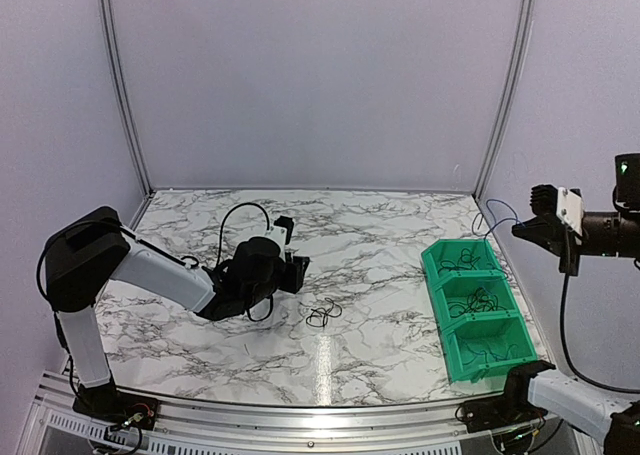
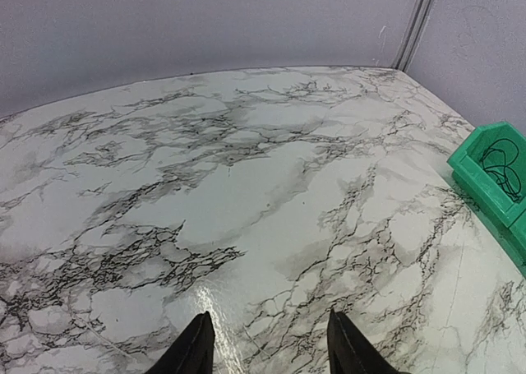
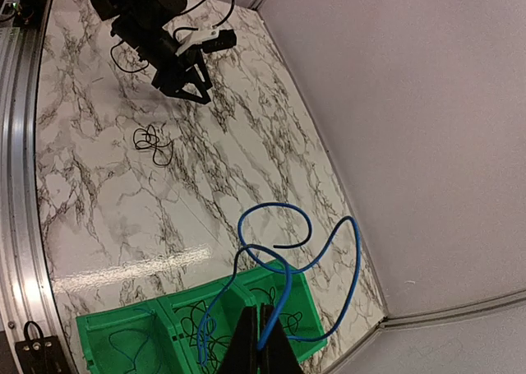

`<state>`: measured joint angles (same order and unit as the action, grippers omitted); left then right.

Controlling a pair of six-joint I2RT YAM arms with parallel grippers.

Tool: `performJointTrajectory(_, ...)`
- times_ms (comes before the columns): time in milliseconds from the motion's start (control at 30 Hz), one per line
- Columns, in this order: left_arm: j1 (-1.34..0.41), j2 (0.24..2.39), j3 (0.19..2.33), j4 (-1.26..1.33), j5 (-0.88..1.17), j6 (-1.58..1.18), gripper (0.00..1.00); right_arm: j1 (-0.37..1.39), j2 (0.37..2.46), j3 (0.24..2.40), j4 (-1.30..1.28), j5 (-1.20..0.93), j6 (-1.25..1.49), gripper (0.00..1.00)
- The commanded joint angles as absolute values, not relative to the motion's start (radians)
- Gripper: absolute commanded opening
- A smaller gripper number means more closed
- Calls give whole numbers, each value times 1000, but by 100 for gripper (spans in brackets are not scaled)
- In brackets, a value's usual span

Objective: Untangle the cables

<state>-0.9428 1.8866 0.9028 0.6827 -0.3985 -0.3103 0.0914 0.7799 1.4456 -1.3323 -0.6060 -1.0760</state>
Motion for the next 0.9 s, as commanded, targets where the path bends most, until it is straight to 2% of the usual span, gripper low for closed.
performJointTrajectory(0, -938, 1897, 921, 676, -396, -312, 49, 89, 749, 1459, -1326, -646, -1067, 0)
performJointTrajectory(267, -934, 1893, 914, 675, -406, -297, 49, 89, 667, 1401, -1375, -552, -1079, 0)
performJointTrajectory(567, -933, 1917, 909, 675, -403, -311, 49, 89, 511, 1175, -1376, -392, -1161, 0)
performJointTrajectory(867, -931, 1949, 904, 675, -414, -319, 49, 89, 477, 924, -1374, -245, -1271, 0)
